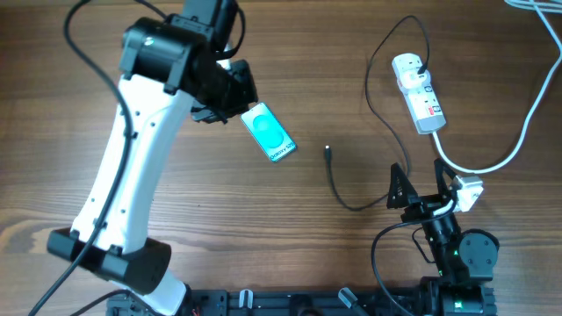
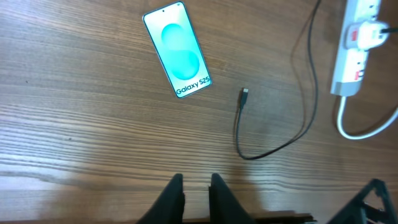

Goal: Plug charger to phone and switch on socket
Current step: 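Raise the left arm and move the left gripper over the blue phone, then lower the left gripper and grasp the blue phone, then lift the phone with the left gripper and rotate it upright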

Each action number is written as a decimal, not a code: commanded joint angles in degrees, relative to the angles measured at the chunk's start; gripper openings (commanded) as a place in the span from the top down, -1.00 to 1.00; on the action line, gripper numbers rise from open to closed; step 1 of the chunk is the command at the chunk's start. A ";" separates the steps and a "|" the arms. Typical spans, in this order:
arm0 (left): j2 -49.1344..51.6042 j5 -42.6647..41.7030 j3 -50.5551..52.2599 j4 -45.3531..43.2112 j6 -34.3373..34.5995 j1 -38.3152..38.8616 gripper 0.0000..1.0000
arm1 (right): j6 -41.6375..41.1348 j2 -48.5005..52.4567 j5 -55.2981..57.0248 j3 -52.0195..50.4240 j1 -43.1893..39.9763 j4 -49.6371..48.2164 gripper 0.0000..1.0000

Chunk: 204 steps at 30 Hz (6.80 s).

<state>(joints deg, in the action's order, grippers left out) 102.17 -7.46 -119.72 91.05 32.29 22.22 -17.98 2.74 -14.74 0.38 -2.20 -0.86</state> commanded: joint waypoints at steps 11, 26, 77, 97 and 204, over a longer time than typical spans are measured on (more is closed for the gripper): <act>7.54 1.60 0.74 -0.63 1.62 1.51 -1.00 | -0.20 -0.04 0.57 -0.09 -0.17 -0.26 -0.99; 7.69 1.62 17.18 -13.46 4.31 1.57 -1.00 | -0.22 -0.04 0.57 -0.09 -0.17 -0.26 -0.99; 11.50 7.80 42.95 -61.37 15.34 8.96 0.92 | -0.20 -0.04 0.57 -0.09 -0.17 -0.26 -0.99; 18.29 18.03 42.95 -67.45 15.30 9.18 0.91 | -0.22 -0.04 0.57 -0.09 -0.17 -0.26 -1.00; 11.96 11.08 41.97 -39.17 14.45 -9.92 -1.00 | -0.22 0.07 0.57 -0.09 -0.17 -0.26 -0.99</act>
<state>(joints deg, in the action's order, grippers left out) 115.37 4.95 -79.96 52.40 47.55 11.35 -17.98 2.74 -14.74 0.38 -2.20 -0.86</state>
